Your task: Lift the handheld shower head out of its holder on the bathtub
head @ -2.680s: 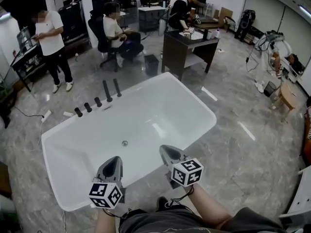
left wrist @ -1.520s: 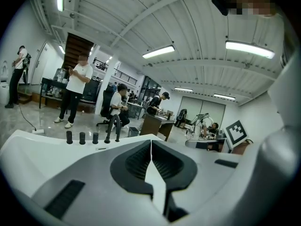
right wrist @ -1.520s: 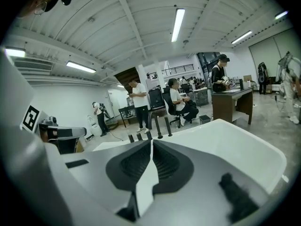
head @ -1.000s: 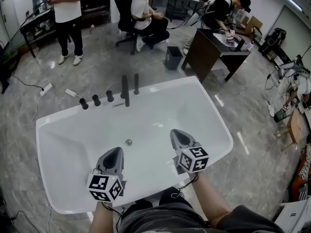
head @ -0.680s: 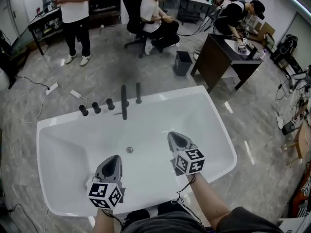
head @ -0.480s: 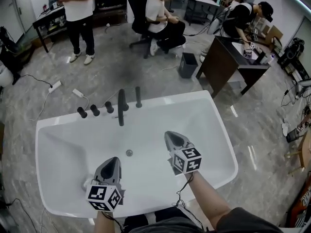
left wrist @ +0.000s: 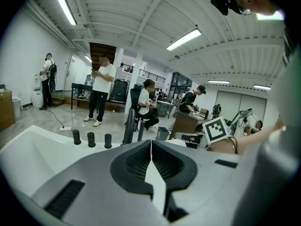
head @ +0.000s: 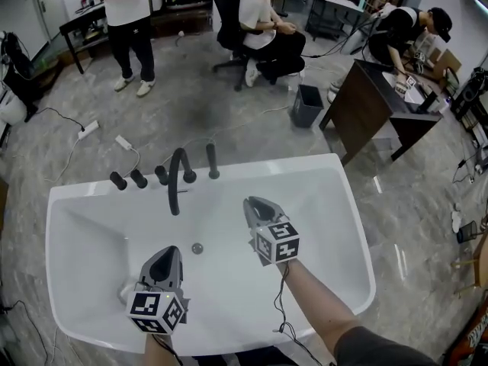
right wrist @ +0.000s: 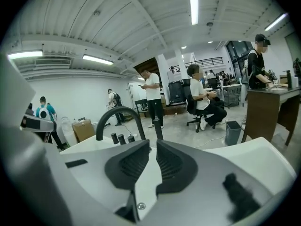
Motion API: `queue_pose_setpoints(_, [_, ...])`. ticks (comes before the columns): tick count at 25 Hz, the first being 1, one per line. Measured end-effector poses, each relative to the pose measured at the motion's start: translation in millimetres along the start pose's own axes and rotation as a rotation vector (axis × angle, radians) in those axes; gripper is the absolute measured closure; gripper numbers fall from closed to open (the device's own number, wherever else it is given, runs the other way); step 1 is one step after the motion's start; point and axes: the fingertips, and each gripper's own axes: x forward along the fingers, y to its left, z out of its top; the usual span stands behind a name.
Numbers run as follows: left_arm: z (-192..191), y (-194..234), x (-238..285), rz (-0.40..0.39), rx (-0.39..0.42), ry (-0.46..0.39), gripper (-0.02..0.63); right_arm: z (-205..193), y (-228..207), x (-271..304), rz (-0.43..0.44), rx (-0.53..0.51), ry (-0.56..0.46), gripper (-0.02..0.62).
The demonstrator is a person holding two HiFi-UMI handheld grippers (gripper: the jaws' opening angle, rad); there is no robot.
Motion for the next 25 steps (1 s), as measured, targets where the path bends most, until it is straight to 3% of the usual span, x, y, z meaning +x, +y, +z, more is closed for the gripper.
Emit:
queue_pose_setpoints(4, [-6.1,11.6,19.3,0.026,-0.012,0.015,0.591,-2.0,-13.5,35.2,0.000,-0.012,0.005,0.552])
queue_pose_setpoints(6, [-12.4,18.4,28.9,0.048,-0.019,0.017,0.591,-6.7,-17.9,53.8,0.010,-0.017,0.011,0.481])
queue_pose_setpoints(12, [-33.0,40.8,50.7,0.117,-0.037,0.008,0.591,-28.4,-24.1,114.5,0.019,-0.055,0.035,0.396])
queue_pose_setpoints(16, [-46.7,55.6,64.8,0.131,-0.047,0.005,0.591,-31.6,-25.9,153.4,0.050,-0.054,0.006,0.391])
queue_pose_setpoints(25, [-61.2,87.0,85.3,0.157,-0.070,-0.017,0.591,-44.8,-47.3,219.5,0.000,-0.113,0.004,0.393])
